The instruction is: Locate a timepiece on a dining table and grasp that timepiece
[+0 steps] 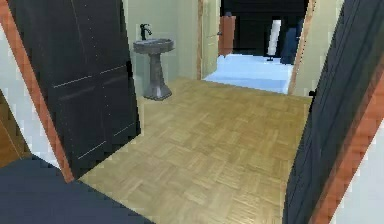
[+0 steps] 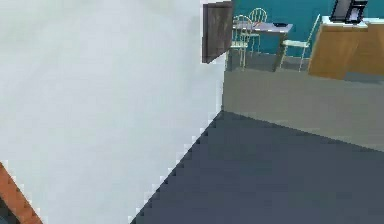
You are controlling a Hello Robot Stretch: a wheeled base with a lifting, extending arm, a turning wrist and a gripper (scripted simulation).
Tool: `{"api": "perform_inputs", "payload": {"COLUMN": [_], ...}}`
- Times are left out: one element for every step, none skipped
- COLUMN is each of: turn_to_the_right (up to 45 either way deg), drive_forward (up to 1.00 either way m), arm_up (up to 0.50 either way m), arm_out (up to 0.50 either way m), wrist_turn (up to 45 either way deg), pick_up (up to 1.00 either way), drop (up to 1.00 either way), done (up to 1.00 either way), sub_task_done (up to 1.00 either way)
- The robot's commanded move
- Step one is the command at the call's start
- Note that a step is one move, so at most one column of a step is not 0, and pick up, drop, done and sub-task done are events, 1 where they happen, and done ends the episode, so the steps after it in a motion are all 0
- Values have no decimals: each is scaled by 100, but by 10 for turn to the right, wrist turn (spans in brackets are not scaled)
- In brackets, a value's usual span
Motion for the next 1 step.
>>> {"api": "perform_inputs", "payload": {"turn_to_the_right": [0], "drive_forward": [100], "arm_up": [0], "arm_out": [0], "wrist_turn": [0], "pick_up": [0], "drop": [0], "done": [0], "sub_task_done": [0]}}
